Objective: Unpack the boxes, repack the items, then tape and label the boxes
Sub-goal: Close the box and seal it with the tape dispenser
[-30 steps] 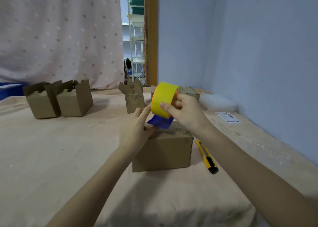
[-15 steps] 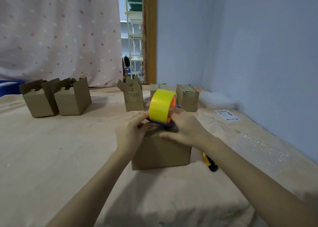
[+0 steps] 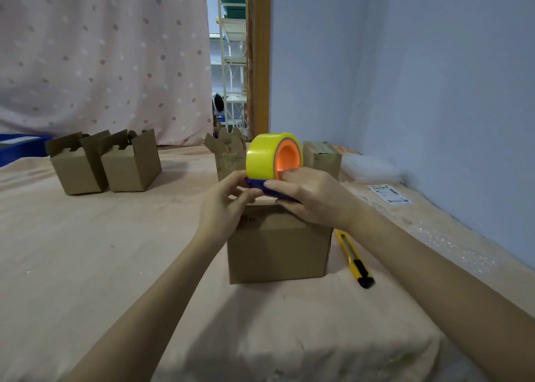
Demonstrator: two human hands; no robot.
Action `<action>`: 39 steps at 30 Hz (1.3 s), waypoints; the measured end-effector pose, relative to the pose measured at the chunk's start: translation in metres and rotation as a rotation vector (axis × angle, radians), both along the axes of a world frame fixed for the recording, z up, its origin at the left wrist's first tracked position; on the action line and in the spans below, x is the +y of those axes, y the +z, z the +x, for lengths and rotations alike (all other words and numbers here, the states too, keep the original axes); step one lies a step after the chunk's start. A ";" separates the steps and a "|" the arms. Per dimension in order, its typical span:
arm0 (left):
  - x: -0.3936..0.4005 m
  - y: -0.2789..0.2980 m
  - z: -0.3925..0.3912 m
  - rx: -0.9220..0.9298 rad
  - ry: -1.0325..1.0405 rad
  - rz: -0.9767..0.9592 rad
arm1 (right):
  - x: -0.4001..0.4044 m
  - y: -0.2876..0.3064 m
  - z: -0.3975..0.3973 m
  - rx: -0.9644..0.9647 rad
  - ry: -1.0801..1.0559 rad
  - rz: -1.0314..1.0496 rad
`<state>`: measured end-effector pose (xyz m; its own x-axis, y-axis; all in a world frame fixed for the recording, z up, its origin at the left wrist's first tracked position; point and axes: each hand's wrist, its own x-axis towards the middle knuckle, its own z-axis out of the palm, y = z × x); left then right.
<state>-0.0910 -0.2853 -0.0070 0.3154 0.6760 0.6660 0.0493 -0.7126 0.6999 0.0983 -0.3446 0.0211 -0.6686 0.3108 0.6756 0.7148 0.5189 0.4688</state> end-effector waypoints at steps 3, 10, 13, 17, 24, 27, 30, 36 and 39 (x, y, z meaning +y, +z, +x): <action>0.007 0.011 -0.002 0.039 -0.079 0.022 | 0.007 0.015 0.010 -0.157 -0.046 -0.070; 0.008 0.042 -0.001 0.115 -0.148 0.100 | 0.018 0.036 0.013 -0.222 -0.135 0.013; -0.001 0.058 0.003 0.065 -0.130 -0.046 | 0.009 0.046 0.008 0.105 -0.086 -0.022; -0.020 0.058 0.007 0.020 -0.060 -0.057 | 0.001 0.056 -0.005 0.680 0.108 -0.012; -0.031 0.038 0.013 -0.135 0.000 -0.413 | -0.009 0.048 -0.036 1.110 0.177 -0.013; -0.029 0.035 0.014 -0.221 -0.085 -0.672 | -0.012 0.041 -0.039 1.251 0.215 -0.089; -0.031 0.038 0.014 -0.271 -0.159 -0.805 | -0.015 0.032 -0.041 1.318 0.217 -0.087; -0.043 0.039 0.018 -0.328 -0.245 -0.860 | -0.015 0.023 -0.051 1.367 0.200 -0.019; -0.045 0.036 0.018 -0.413 -0.245 -0.880 | -0.013 0.020 -0.056 1.402 0.207 -0.009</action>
<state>-0.0734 -0.3303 0.0292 0.3687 0.9283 0.0486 -0.3957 0.1094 0.9118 0.0427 -0.3574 0.0409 0.5113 0.2990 0.8057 0.4894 0.6694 -0.5590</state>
